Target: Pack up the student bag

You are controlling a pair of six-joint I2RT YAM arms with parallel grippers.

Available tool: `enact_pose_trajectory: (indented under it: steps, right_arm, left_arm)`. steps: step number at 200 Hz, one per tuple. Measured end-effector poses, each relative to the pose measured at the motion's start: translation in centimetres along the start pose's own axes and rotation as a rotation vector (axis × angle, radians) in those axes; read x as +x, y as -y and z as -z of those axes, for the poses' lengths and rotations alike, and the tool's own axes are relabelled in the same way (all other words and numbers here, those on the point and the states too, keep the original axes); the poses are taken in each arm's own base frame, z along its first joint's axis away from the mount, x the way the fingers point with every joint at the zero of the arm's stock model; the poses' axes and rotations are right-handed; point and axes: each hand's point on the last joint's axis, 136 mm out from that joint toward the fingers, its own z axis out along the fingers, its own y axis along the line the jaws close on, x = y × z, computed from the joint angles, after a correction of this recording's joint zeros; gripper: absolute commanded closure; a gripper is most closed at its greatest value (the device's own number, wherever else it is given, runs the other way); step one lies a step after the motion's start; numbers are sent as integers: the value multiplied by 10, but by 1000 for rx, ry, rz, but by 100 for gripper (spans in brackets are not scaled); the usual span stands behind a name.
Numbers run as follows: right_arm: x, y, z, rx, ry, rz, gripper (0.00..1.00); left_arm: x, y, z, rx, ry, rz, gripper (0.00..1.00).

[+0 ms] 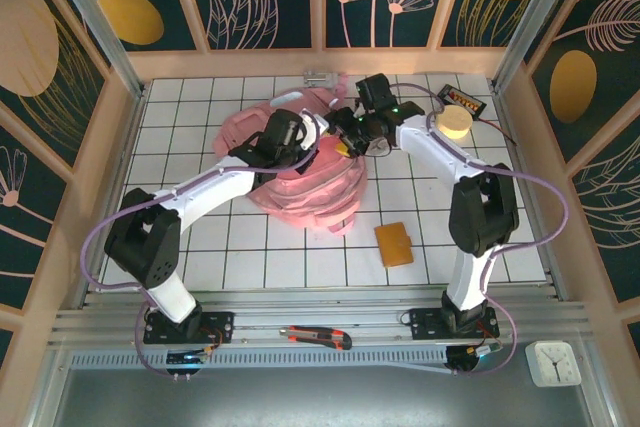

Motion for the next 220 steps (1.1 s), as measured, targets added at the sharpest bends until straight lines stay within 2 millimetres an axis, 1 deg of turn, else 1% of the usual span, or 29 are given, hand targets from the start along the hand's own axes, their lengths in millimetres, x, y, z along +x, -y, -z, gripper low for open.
enact_pose_trajectory:
  steps: [24, 32, 46, 67, 78, 89, 105, 120, 132, 138, 149, 156, 170, 189, 220]
  right_arm:
    - [1, 17, 24, 88, 66, 17, 24]
    - [4, 22, 35, 118, 74, 37, 22]
    - [16, 33, 64, 185, 96, 78, 19]
    - [33, 41, 111, 231, 139, 138, 18]
    - [41, 48, 127, 253, 155, 160, 18]
    - [50, 61, 136, 279, 147, 178, 18]
    - [64, 85, 135, 339, 98, 193, 20]
    - [76, 117, 126, 427, 31, 194, 20]
    - [89, 145, 118, 506, -34, 189, 20]
    - [94, 156, 115, 538, -60, 189, 20]
    - [105, 176, 110, 601, -109, 191, 18]
    - [111, 187, 107, 633, -137, 196, 12]
    - [120, 203, 102, 690, -178, 205, 1]
    - [129, 221, 94, 760, -228, 235, 1]
    - [135, 246, 80, 848, -288, 261, 1]
  left_arm:
    - [-9, 18, 2, 59, 22, -17, 100]
    - [-10, 19, 3, 59, 22, -10, 100]
    - [-7, 11, 1, 37, 15, 15, 100]
    - [-4, -1, -1, 10, 5, 40, 100]
    - [-3, -3, -1, 2, 3, 46, 100]
    - [-2, -4, -1, -1, 1, 49, 100]
    - [-1, -6, -1, -11, -7, 62, 100]
    - [1, -11, 0, -32, -19, 83, 100]
    - [3, -19, 1, -61, -27, 105, 100]
    - [3, -24, 1, -78, -30, 120, 100]
    - [6, -35, 2, -110, -38, 145, 100]
    - [9, -42, 2, -128, -44, 161, 100]
    - [15, -57, 4, -162, -58, 187, 100]
    - [21, -71, 9, -200, -72, 204, 100]
    - [29, -76, 15, -223, -90, 212, 100]
